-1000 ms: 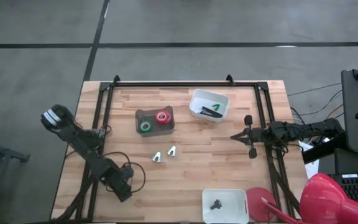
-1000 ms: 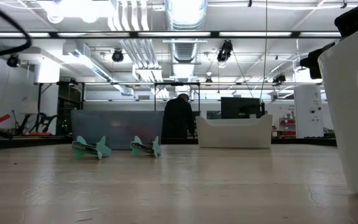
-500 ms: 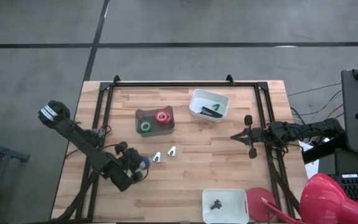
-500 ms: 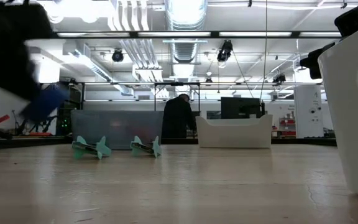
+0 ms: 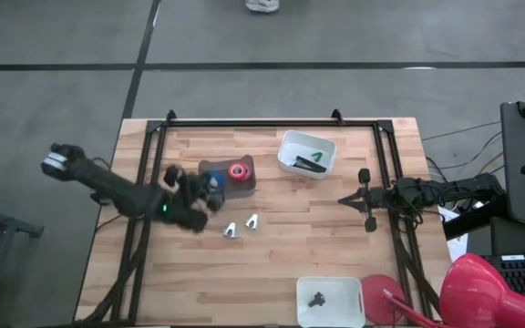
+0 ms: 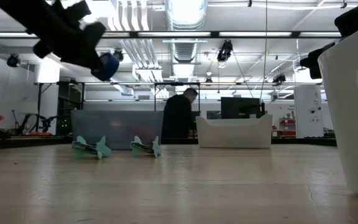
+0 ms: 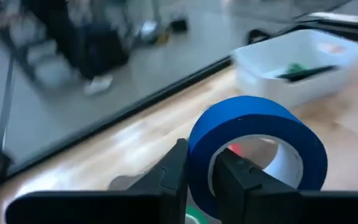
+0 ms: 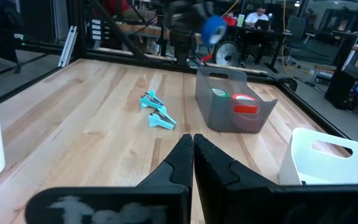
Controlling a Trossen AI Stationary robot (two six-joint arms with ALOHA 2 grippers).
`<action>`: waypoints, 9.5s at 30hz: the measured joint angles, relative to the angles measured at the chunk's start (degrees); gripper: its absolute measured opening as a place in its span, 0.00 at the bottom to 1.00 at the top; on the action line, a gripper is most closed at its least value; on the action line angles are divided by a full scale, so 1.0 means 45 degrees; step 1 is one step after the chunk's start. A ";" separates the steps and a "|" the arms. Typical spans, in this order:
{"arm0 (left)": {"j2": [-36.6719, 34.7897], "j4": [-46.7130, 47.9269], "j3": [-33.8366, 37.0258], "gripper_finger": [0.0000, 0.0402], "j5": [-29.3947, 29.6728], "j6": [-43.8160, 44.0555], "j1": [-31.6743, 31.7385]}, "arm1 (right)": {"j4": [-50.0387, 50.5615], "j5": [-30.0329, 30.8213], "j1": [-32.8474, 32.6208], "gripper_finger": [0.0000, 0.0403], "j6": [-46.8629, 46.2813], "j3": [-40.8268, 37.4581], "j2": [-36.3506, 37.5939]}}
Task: Pick and place Stapler, Stapler remover, tape
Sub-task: Put the blue tape into the black bin, then adjust the black bin on the table, then put the right blue staple remover into the bottom white bin
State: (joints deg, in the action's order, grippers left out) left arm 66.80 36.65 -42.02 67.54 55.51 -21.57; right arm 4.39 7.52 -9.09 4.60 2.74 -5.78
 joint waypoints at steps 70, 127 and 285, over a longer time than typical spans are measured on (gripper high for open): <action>0.1624 -0.5757 -0.2465 0.37 -1.2922 -0.6312 0.3642 | 0.0002 0.0002 -0.0001 0.02 0.0013 0.0000 0.0002; 0.5967 -0.5869 -0.1785 0.24 -1.1141 -0.2327 0.1860 | -0.0002 0.0002 -0.0001 0.02 0.0012 -0.0005 0.0010; 0.6603 -1.2929 -0.2408 0.00 -0.9704 -0.4059 0.1291 | -0.1109 -0.0693 -0.0003 0.02 -0.2026 -0.0005 -0.0010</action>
State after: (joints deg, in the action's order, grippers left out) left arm 96.51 -21.53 -52.85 23.88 37.24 -15.76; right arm -0.60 4.40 -9.10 -4.52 2.72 -5.83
